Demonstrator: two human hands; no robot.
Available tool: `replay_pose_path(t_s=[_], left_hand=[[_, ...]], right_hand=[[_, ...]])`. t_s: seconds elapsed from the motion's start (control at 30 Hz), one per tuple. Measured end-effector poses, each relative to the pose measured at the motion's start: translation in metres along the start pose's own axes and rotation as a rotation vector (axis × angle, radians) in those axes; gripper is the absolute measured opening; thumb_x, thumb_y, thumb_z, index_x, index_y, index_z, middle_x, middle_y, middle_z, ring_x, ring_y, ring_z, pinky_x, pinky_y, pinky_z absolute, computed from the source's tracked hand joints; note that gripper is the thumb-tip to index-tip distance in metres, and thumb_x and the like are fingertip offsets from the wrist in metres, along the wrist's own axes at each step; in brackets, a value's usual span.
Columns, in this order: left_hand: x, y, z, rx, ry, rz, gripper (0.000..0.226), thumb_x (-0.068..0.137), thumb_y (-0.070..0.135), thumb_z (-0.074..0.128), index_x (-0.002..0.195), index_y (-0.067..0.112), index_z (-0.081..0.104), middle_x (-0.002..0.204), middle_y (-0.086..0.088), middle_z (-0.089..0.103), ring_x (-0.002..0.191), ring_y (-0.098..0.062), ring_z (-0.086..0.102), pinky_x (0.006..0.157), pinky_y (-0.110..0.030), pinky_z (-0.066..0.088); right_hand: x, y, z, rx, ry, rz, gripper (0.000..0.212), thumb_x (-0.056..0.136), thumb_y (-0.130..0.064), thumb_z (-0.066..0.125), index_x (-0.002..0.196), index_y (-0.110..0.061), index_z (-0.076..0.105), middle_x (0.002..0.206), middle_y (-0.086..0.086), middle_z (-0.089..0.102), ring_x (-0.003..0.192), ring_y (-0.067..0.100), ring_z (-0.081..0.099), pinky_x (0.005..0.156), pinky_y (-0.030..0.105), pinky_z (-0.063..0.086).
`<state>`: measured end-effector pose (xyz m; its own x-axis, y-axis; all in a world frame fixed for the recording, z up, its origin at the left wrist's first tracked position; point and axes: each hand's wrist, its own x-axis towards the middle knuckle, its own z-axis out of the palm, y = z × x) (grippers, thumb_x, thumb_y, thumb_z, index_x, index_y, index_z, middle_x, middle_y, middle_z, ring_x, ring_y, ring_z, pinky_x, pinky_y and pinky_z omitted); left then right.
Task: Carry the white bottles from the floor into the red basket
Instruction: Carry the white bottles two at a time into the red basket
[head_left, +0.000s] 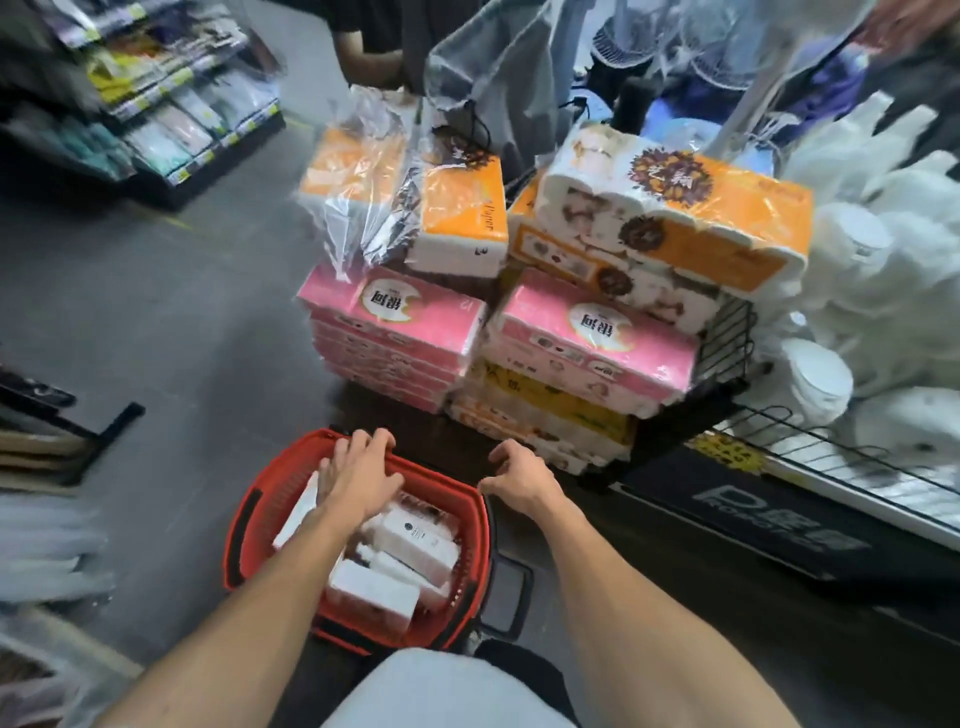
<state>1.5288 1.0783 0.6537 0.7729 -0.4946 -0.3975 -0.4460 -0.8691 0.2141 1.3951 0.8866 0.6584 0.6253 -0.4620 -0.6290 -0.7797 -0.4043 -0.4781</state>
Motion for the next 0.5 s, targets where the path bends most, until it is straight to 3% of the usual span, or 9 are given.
replay_pose_path(t_s=[0.13, 0.33, 0.5], left_hand=[[-0.009, 0.028, -0.023, 0.057, 0.046, 0.145, 0.045, 0.087, 0.042, 0.062, 0.128, 0.033, 0.046, 0.128, -0.001, 0.048, 0.121, -0.026, 0.043, 0.097, -0.042, 0.039], [-0.035, 0.067, -0.034, 0.15, 0.042, 0.321, 0.047, 0.089, 0.04, 0.06, 0.131, 0.031, 0.044, 0.13, -0.002, 0.047, 0.122, -0.026, 0.042, 0.099, -0.044, 0.038], [-0.048, 0.114, -0.029, 0.225, 0.017, 0.449, 0.054, 0.089, 0.042, 0.061, 0.138, 0.033, 0.041, 0.134, 0.0, 0.046, 0.126, -0.025, 0.042, 0.101, -0.045, 0.039]], right_hand=[[-0.045, 0.012, -0.022, 0.012, 0.081, 0.032, 0.051, 0.082, -0.034, 0.079, 0.127, -0.026, 0.055, 0.123, 0.001, 0.064, 0.109, 0.021, 0.062, 0.095, 0.042, 0.053], [-0.111, 0.054, -0.043, 0.035, 0.183, 0.105, 0.053, 0.084, -0.032, 0.078, 0.131, -0.024, 0.054, 0.129, 0.003, 0.061, 0.113, 0.023, 0.06, 0.096, 0.043, 0.054], [-0.169, 0.1, -0.073, 0.152, 0.296, 0.19, 0.048, 0.085, -0.03, 0.077, 0.128, -0.025, 0.056, 0.122, 0.003, 0.063, 0.11, 0.024, 0.062, 0.097, 0.044, 0.053]])
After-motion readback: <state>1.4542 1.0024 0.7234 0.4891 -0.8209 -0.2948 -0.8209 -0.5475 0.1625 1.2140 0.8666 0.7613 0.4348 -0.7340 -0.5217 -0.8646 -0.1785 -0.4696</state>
